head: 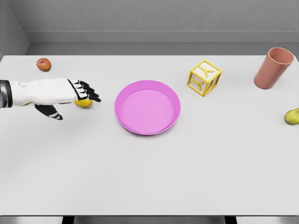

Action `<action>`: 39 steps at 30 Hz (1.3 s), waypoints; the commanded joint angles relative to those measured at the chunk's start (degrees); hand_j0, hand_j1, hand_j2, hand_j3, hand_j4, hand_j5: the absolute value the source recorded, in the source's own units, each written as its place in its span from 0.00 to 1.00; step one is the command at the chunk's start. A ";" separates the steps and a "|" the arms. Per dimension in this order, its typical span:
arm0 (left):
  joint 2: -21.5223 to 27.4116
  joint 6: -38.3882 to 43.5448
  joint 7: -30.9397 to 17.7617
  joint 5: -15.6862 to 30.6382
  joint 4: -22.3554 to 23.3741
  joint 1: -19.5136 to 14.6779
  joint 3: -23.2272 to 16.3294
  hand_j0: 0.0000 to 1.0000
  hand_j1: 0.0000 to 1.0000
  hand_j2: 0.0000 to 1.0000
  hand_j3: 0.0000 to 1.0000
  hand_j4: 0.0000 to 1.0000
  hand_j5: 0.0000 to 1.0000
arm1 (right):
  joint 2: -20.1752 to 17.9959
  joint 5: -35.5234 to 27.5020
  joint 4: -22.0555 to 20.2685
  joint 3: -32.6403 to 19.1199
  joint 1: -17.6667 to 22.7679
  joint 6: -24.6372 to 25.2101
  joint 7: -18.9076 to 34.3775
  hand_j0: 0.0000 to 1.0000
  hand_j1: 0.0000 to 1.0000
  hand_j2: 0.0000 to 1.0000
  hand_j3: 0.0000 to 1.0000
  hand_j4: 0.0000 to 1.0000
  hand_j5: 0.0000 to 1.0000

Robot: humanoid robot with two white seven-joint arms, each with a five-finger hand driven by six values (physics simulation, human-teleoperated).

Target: Put the lemon on the plate with left arm

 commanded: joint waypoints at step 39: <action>-13.90 4.81 5.47 -10.25 20.84 -4.83 -3.01 1.00 1.00 1.00 1.00 1.00 1.00 | 0.00 -0.15 -0.05 0.09 1.14 0.09 -0.02 1.00 1.00 1.00 1.00 1.00 1.00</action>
